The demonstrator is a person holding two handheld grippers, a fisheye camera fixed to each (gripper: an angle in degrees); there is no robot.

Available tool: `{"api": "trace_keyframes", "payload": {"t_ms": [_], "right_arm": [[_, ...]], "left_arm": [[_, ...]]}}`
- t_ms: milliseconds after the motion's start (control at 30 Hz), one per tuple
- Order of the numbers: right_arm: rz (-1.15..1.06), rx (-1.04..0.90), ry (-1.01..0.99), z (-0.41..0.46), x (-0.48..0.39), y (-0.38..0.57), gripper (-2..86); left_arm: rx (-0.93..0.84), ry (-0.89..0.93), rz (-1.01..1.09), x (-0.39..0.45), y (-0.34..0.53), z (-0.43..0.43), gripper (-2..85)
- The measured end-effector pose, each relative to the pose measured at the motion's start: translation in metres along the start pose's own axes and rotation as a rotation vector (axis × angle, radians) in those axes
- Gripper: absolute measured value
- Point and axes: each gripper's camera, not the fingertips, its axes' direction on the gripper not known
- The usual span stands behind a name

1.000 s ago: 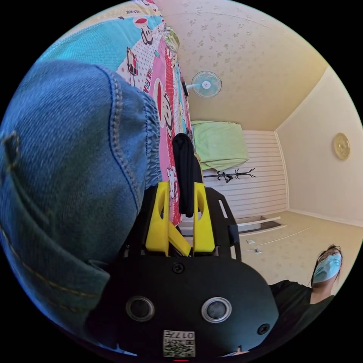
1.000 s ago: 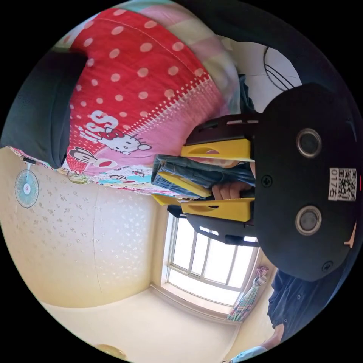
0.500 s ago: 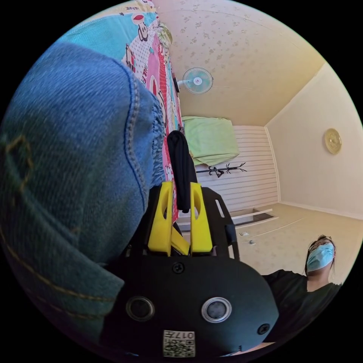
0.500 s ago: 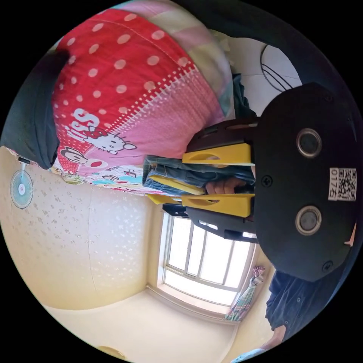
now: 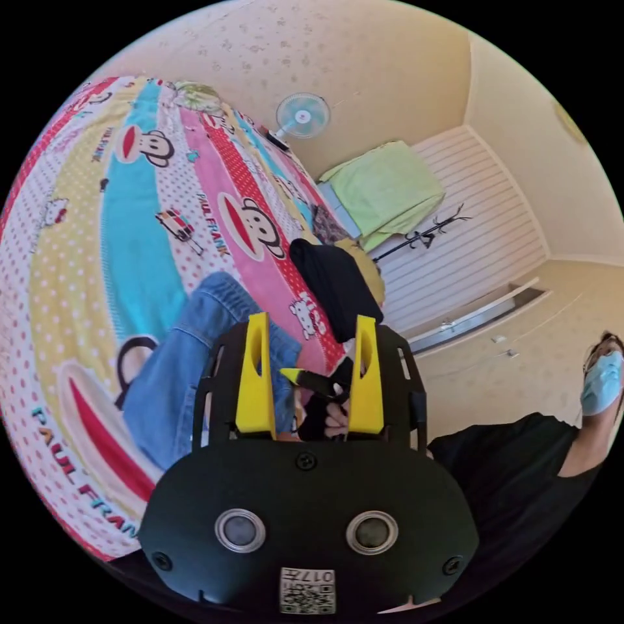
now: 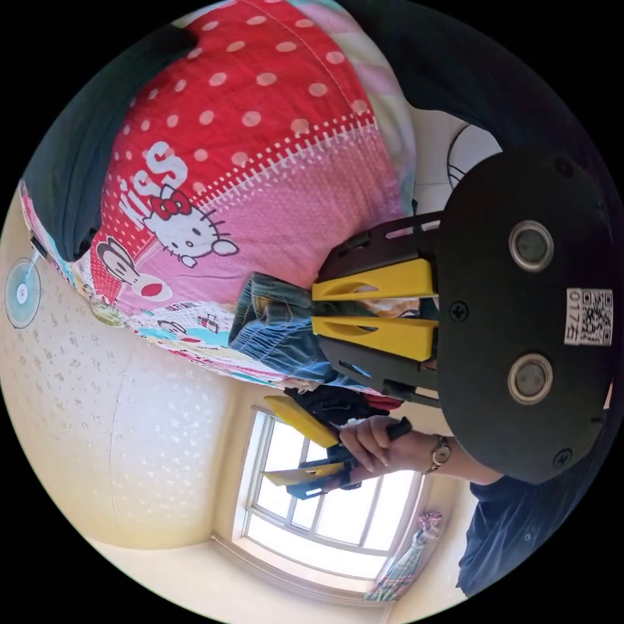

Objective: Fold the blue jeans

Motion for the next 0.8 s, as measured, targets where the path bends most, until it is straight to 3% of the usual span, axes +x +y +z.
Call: {"api": "trace_keyframes", "payload": {"t_ms": [233, 367, 433, 500, 667, 800], "right_arm": [[0.069, -0.030, -0.044, 0.008, 0.009, 0.030, 4.5], [0.155, 0.062, -0.209, 0.006, 0.024, 0.069, 8.1], [0.223, 0.114, -0.340, 0.008, 0.036, 0.090, 8.8], [0.236, 0.087, -0.308, 0.015, 0.041, 0.106, 7.7], [0.181, -0.004, -0.335, 0.024, 0.021, 0.130, 4.2], [-0.113, 0.020, -0.474, -0.022, -0.063, 0.149, 2.7]], "left_arm": [[-0.282, -0.267, 0.007, -0.041, -0.052, 0.043, 18.9], [-0.424, -0.109, -0.025, -0.060, -0.038, 0.110, 16.1], [-0.324, -0.074, -0.062, -0.053, -0.016, 0.123, 10.9], [-0.301, 0.032, -0.097, -0.049, 0.003, 0.135, 8.1], [-0.113, 0.091, -0.074, -0.005, 0.050, 0.107, 6.1], [0.111, 0.271, 0.145, 0.095, 0.088, 0.020, 6.0]]}}
